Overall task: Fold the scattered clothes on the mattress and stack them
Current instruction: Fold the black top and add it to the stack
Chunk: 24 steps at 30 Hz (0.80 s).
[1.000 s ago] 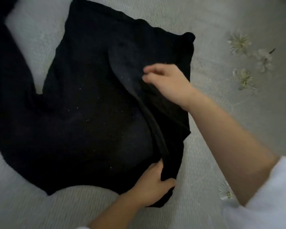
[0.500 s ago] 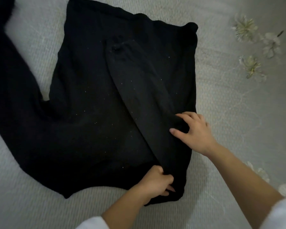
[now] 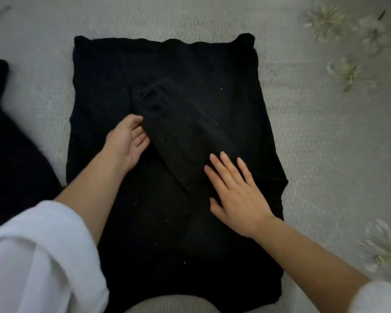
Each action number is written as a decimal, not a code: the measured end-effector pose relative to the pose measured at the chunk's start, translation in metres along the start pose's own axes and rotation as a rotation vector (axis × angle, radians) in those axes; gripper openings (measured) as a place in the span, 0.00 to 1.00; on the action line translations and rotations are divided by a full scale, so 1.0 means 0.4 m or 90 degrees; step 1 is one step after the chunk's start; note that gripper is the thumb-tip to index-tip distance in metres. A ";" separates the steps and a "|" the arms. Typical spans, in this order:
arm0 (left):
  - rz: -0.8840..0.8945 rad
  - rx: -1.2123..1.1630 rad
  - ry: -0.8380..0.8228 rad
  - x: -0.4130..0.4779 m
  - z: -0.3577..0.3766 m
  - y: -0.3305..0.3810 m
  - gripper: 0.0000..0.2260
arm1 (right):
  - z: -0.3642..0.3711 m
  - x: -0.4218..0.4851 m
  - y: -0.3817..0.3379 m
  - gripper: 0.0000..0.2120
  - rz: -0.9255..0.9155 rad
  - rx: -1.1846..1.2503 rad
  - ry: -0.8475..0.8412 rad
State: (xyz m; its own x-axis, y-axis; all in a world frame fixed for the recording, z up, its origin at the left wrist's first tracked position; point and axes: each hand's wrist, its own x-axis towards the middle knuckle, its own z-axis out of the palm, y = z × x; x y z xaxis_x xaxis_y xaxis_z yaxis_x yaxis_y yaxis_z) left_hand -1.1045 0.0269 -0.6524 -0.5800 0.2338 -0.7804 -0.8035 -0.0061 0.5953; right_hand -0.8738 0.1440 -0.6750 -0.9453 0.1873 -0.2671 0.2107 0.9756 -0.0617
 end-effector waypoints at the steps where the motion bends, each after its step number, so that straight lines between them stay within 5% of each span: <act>1: 0.005 -0.010 -0.013 0.021 0.015 0.023 0.17 | 0.011 0.004 -0.010 0.30 -0.006 -0.012 -0.003; 6: -0.010 -0.024 0.010 0.077 0.110 0.084 0.14 | 0.031 0.005 -0.019 0.29 0.023 -0.006 0.001; 12: 0.090 -0.090 0.025 0.158 0.017 0.128 0.39 | 0.022 -0.001 -0.027 0.32 0.029 0.013 0.003; 15: 0.031 -0.046 0.109 0.172 -0.054 0.122 0.36 | 0.035 0.008 -0.032 0.31 0.058 0.030 -0.038; 19: 0.094 0.011 0.067 0.184 -0.086 0.103 0.29 | 0.043 0.003 -0.031 0.31 0.073 0.040 -0.050; 21: 0.188 0.175 0.123 0.169 -0.083 0.090 0.30 | 0.028 0.006 -0.043 0.31 0.085 0.050 -0.041; 24: 0.529 0.680 0.193 0.108 -0.096 0.066 0.31 | -0.001 0.040 -0.078 0.32 0.061 0.080 -0.031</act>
State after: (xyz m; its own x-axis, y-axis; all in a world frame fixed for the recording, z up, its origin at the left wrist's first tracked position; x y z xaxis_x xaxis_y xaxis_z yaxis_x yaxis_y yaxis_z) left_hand -1.1558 -0.0005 -0.6777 -0.9493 0.3091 -0.0581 0.1990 0.7332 0.6502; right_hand -0.8956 0.1167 -0.6772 -0.9067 0.2703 -0.3237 0.3321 0.9308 -0.1531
